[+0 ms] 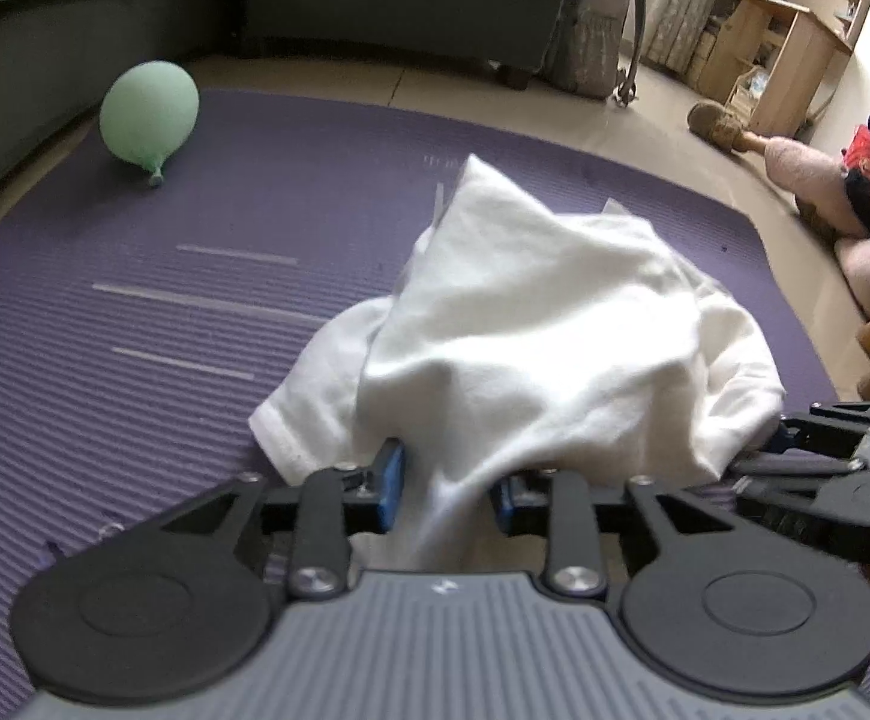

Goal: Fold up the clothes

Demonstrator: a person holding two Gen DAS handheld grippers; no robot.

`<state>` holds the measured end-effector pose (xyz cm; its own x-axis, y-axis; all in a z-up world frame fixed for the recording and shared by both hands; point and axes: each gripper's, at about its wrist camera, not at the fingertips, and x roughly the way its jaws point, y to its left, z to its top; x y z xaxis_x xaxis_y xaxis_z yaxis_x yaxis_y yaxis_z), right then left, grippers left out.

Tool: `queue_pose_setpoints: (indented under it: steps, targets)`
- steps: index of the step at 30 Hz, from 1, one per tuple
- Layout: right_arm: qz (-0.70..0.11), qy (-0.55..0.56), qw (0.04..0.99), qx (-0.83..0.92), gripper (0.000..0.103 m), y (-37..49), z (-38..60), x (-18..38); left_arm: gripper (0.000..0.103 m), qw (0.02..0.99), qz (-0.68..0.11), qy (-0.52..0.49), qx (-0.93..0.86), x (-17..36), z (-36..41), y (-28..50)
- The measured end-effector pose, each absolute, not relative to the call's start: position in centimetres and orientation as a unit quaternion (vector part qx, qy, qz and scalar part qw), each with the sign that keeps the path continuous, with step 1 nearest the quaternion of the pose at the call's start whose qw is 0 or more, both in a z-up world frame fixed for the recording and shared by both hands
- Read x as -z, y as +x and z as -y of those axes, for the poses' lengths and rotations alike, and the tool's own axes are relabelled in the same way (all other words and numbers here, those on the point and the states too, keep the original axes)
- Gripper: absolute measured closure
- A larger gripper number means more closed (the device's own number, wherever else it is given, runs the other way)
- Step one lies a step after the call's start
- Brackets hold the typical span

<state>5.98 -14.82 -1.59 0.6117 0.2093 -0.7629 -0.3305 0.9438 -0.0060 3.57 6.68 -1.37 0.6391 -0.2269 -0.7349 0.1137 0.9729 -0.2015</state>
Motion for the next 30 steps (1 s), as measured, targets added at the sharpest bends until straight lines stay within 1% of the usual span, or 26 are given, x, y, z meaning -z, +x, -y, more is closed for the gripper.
queue_pose_setpoints:
  steps: [1, 3, 10, 16, 21, 25, 30]
  targets:
    - [-0.405, -0.069, 0.899, -0.155, 0.092, 5.4, 15.0, 1.0, 0.091, 0.903, -0.412, -0.073, 0.094, 1.3, -6.7, 3.5]
    - [-0.388, -0.061, 0.906, -0.156, 0.093, 4.4, 15.3, -0.1, 0.094, 0.907, -0.403, -0.085, 0.093, 0.9, -6.9, 3.3]
    - [-0.321, -0.018, 0.935, -0.151, 0.095, 0.5, 15.2, -4.1, 0.097, 0.933, -0.342, -0.082, 0.082, -2.4, -6.5, 1.0]
    - [-0.294, -0.007, 0.943, -0.155, 0.095, -2.9, 15.4, -6.8, 0.097, 0.948, -0.296, -0.077, 0.087, -6.5, -6.2, -1.5]
    - [-0.290, 0.024, 0.944, -0.154, 0.095, -5.5, 15.8, -10.1, 0.097, 0.947, -0.295, -0.069, 0.104, -9.5, -6.1, -2.8]
    - [-0.293, 0.053, 0.942, -0.152, 0.095, -7.4, 16.2, -13.0, 0.097, 0.938, -0.310, -0.074, 0.132, -11.5, -6.6, -4.0]
    - [-0.302, 0.083, 0.939, -0.143, 0.095, -9.2, 17.4, -15.2, 0.097, 0.927, -0.322, -0.090, 0.170, -13.5, -7.1, -5.2]
